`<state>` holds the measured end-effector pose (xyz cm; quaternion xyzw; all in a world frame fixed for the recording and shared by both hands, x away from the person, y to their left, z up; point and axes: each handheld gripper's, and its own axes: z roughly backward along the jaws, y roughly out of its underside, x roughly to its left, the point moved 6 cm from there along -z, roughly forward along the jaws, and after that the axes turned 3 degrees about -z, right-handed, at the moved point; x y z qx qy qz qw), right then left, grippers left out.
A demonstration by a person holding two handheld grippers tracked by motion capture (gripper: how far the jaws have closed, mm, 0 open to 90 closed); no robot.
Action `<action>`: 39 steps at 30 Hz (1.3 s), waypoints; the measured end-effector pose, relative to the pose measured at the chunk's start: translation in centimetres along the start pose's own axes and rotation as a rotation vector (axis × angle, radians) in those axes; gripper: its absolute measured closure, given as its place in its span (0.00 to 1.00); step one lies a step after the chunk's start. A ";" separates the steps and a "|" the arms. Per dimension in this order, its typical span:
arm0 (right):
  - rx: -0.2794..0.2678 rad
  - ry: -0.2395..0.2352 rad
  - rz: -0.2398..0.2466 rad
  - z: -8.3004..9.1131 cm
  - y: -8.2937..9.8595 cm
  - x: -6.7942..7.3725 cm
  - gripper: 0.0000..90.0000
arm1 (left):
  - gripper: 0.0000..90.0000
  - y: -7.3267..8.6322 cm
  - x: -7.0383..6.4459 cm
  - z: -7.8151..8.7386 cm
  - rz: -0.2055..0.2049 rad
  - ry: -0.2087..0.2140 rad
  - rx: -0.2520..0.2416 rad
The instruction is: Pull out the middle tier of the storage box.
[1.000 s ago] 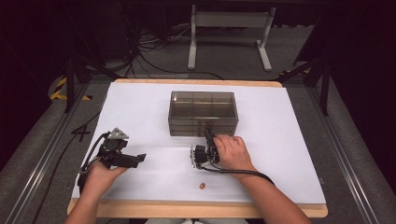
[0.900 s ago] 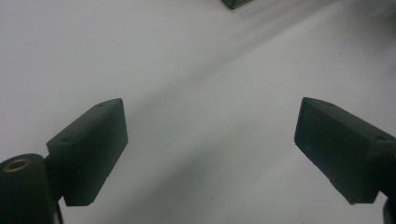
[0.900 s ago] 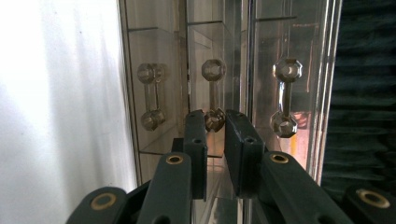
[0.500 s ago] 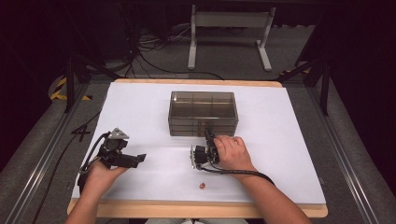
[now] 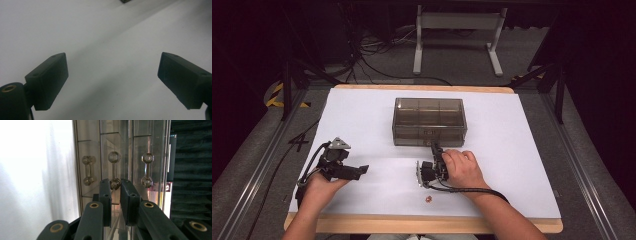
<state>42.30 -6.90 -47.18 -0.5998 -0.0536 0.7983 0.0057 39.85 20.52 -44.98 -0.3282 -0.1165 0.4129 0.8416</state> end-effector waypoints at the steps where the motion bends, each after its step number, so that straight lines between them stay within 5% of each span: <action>1: -0.003 0.001 0.000 0.1 0.0 0.0 0.89 | 0.11 0.0 0.0 0.0 -0.001 0.000 0.001; 19: -0.021 -0.004 0.008 0.6 0.0 0.3 0.89 | 0.11 0.1 0.0 -0.1 0.000 0.005 0.008; 29: -0.032 0.008 0.015 1.1 0.5 0.6 0.80 | 0.11 0.1 0.0 -0.1 0.000 0.005 0.011; 39: -0.082 -0.019 -0.050 1.9 1.7 0.4 0.73 | 0.11 0.1 -0.1 -0.1 0.000 0.006 0.015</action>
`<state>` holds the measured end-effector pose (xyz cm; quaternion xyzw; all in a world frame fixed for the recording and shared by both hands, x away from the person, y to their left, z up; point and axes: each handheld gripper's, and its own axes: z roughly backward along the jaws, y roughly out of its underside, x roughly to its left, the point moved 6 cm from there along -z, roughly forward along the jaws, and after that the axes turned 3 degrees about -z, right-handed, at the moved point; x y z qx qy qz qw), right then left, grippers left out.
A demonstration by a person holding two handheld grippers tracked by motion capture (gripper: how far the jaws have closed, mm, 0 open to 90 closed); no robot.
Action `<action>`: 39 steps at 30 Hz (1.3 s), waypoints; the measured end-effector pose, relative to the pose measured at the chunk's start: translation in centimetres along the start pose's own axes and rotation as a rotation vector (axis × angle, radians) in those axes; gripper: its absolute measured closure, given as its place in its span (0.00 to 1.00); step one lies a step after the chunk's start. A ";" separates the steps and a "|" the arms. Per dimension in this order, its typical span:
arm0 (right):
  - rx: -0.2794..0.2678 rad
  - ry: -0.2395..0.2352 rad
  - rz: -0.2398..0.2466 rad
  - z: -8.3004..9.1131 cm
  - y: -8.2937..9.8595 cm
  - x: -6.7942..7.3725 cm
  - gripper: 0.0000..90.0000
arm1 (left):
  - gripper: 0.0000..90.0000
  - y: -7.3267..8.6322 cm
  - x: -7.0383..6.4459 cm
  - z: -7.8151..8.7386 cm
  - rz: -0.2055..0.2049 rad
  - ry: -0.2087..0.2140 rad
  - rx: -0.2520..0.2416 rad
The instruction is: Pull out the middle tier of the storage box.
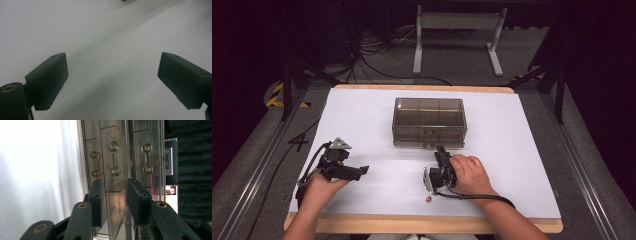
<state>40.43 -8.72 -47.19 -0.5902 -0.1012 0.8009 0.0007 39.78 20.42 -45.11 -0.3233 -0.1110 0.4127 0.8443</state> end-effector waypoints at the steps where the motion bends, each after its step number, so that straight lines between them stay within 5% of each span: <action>1: -0.007 -0.003 0.004 0.1 0.1 0.0 0.73 | 0.11 0.0 0.0 0.0 0.000 -0.001 -0.001; 11: -0.054 -0.041 -0.039 0.9 0.9 -0.3 0.70 | 0.11 0.0 0.0 0.0 0.001 0.000 0.000; 39: -0.130 -0.190 -0.330 2.7 4.2 -2.2 0.66 | 0.11 -0.1 0.0 -0.2 -0.001 0.006 0.001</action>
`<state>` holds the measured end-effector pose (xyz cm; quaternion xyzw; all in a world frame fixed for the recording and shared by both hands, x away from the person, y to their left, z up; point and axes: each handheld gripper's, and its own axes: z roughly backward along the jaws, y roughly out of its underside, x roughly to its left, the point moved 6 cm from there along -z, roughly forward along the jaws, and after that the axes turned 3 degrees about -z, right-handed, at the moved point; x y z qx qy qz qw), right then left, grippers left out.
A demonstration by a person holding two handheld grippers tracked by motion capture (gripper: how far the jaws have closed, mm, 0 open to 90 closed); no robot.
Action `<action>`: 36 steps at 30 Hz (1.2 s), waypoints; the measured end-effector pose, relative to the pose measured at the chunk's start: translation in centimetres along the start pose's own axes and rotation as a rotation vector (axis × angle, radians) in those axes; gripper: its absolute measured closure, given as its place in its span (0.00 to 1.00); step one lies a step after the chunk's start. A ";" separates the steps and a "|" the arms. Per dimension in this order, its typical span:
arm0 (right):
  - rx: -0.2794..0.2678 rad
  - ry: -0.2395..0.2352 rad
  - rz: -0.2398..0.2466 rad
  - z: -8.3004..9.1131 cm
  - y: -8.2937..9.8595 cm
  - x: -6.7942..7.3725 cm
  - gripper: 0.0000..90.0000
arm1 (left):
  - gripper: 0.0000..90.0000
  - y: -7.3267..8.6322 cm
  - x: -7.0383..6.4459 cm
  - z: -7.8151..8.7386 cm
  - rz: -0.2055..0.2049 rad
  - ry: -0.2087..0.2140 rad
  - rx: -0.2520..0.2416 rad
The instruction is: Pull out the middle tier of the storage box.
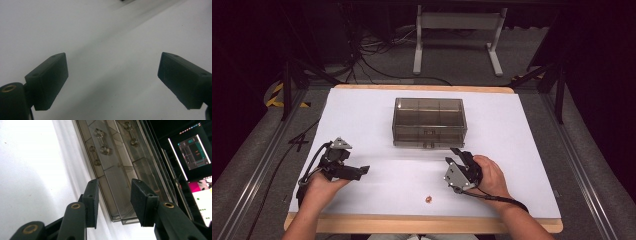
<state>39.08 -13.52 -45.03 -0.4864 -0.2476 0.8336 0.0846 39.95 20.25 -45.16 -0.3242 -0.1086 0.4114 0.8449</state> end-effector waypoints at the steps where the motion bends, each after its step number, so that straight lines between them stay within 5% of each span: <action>1: -0.004 -0.005 -0.008 0.1 0.0 -0.1 0.66 | 0.11 0.0 0.0 0.0 -0.001 0.001 -0.001; 11: -0.026 -0.071 -0.097 0.6 0.6 -1.1 0.67 | 0.11 -0.1 0.0 -0.1 -0.002 0.004 0.003; 19: -0.051 -0.185 -0.208 1.0 0.8 -2.2 0.69 | 0.11 0.0 -0.1 -0.1 -0.001 0.003 0.003; 36: -0.045 -0.342 -0.266 1.3 0.3 -4.1 0.75 | 0.11 0.0 0.0 0.0 0.003 0.002 0.004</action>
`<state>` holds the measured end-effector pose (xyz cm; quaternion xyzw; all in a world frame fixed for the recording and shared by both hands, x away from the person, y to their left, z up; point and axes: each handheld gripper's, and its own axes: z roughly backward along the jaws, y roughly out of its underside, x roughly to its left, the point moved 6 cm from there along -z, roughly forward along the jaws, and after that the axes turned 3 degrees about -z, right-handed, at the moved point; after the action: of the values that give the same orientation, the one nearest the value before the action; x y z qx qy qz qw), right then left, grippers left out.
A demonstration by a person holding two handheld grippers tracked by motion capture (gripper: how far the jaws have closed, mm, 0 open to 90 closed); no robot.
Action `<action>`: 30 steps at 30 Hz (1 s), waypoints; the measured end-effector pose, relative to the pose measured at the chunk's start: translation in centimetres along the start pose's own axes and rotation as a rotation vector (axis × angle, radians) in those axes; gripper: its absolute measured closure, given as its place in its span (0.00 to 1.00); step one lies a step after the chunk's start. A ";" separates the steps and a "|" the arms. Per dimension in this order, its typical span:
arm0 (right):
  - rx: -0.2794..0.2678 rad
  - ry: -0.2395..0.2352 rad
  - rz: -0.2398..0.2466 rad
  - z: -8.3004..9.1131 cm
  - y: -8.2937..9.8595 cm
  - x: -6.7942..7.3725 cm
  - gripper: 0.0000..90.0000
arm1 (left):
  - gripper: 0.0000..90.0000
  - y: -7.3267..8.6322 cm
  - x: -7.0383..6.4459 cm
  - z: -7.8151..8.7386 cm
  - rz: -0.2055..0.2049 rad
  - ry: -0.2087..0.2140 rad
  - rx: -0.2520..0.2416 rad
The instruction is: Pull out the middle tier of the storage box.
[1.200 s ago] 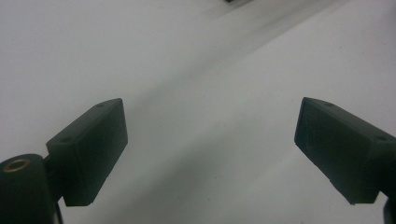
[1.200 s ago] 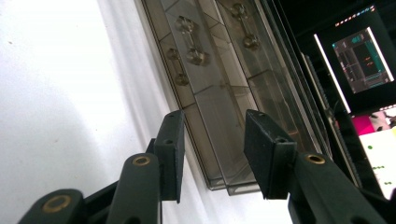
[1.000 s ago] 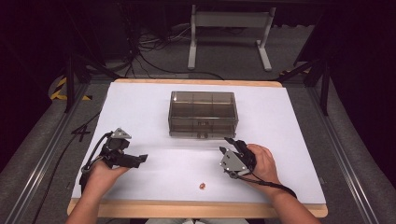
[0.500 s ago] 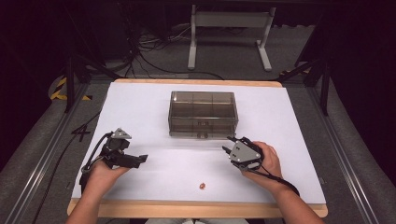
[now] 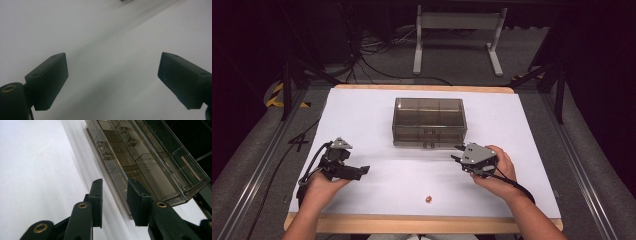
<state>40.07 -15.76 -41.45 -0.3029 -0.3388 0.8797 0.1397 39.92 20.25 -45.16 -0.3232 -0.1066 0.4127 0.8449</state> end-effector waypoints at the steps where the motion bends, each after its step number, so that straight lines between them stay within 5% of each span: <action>1: 0.002 -0.007 -0.006 0.1 -0.1 -0.1 0.75 | 0.11 0.0 0.0 0.0 0.000 0.001 0.000; 8: 0.041 -0.126 -0.055 0.1 -0.6 -0.9 0.76 | 0.11 0.0 0.0 0.1 -0.002 0.002 0.003; 30: 0.165 -0.210 -0.084 -0.4 -1.7 -3.0 0.76 | 0.11 0.1 0.0 0.0 -0.001 0.009 0.011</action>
<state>42.74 -15.71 -39.20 -0.1822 -0.2903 0.9249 0.1646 39.87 20.26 -45.22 -0.3205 -0.1009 0.4113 0.8473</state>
